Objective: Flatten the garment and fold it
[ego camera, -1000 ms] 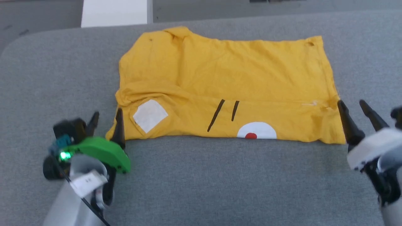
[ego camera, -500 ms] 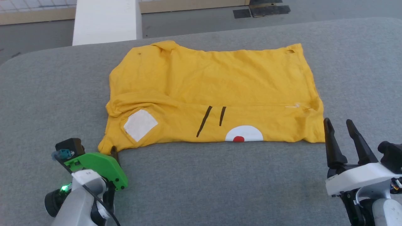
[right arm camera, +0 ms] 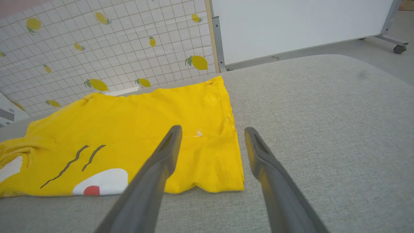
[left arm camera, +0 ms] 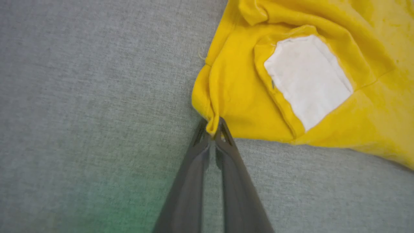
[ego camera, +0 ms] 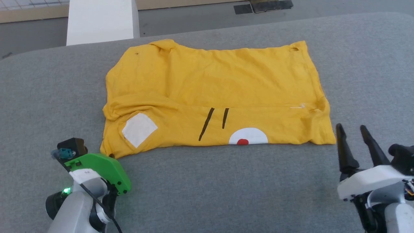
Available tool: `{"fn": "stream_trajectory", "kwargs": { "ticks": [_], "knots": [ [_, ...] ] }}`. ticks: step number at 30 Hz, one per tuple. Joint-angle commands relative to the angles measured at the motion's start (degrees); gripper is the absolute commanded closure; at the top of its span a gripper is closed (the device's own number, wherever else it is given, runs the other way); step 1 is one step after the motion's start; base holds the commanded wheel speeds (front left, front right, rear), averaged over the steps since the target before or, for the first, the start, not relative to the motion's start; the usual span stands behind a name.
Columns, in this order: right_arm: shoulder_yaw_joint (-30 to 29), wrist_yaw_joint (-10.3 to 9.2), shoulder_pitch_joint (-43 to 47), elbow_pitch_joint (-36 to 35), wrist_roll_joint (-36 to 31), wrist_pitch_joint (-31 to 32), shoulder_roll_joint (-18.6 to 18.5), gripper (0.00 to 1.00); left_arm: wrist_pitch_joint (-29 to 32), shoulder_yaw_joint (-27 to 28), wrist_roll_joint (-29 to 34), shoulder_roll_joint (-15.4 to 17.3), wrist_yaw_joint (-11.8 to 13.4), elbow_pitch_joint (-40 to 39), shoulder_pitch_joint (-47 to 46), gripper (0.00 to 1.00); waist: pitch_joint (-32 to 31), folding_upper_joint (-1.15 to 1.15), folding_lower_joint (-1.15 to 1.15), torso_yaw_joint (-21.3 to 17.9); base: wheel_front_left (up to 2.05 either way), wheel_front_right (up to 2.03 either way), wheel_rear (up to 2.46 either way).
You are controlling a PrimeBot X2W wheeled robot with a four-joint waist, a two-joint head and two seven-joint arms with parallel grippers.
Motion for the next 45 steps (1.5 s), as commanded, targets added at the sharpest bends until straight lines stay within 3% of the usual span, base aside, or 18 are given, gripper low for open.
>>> {"fn": "stream_trajectory", "kwargs": {
  "ticks": [1,6,11,19,20,22,23,26,32,36,45],
  "knots": [
    [-1.4,0.19,-1.9,1.2,-0.7,1.0,0.6,0.0,-0.1,-0.6,0.4,-0.3,-0.4,0.4,0.3,1.0,0.3,0.0,0.0,0.5,0.0,0.0,0.0],
    [-5.3,0.19,-6.4,7.6,-2.0,10.2,1.1,0.0,-1.3,-0.9,0.4,-0.7,-1.0,0.3,-0.2,1.0,0.6,0.0,0.0,1.7,0.0,0.0,0.0],
    [-8.9,0.19,-11.9,15.2,-2.6,24.7,1.3,0.0,-1.9,-1.5,0.5,-0.8,-1.6,0.3,-0.6,1.0,1.3,0.0,0.0,2.9,0.0,0.0,0.0],
    [-11.9,0.19,-18.4,20.7,-7.8,41.5,1.3,0.0,-2.4,-2.8,0.9,-1.1,-2.6,0.3,-1.6,1.0,3.2,0.0,0.0,4.5,0.0,0.0,0.0],
    [-12.2,0.19,-18.8,21.0,-8.3,43.0,1.3,0.24,-2.4,-2.9,0.9,-1.1,-2.6,0.4,-1.7,1.0,3.3,0.0,0.0,4.6,0.0,0.0,0.0],
    [-12.6,0.19,-19.3,21.0,-9.1,46.2,1.3,0.91,-2.6,-3.1,0.9,-1.2,-2.8,0.5,-1.9,1.0,3.5,0.0,0.0,4.9,0.0,0.0,0.0],
    [-12.8,0.19,-19.3,20.7,-9.6,47.5,1.3,1.0,-2.7,-3.2,0.9,-1.2,-3.0,0.6,-2.0,1.0,3.5,0.0,0.0,5.0,0.0,0.0,0.0],
    [-12.7,0.19,-18.9,18.2,-9.7,46.8,1.3,1.0,-4.1,-3.4,1.4,-1.1,-3.3,0.4,-2.1,1.0,3.0,0.0,0.0,5.4,0.0,0.0,0.0],
    [-11.0,0.19,-15.0,11.9,-6.7,35.6,1.3,1.0,-10.8,-3.0,4.1,0.1,-3.0,-2.5,0.4,1.0,-0.4,0.0,0.0,5.7,0.0,0.0,0.0],
    [-11.5,0.19,-10.8,7.9,-5.9,31.8,1.3,1.0,-11.4,-3.1,4.3,0.6,-1.9,-6.6,5.1,1.0,-2.8,0.0,0.0,6.2,0.0,0.0,0.0],
    [-15.0,0.19,0.7,0.7,-5.7,36.5,0.6,1.0,-3.4,-5.6,4.5,3.5,2.1,-17.2,17.3,1.0,-5.4,0.0,0.0,7.5,0.0,0.0,0.0]
  ]
}}
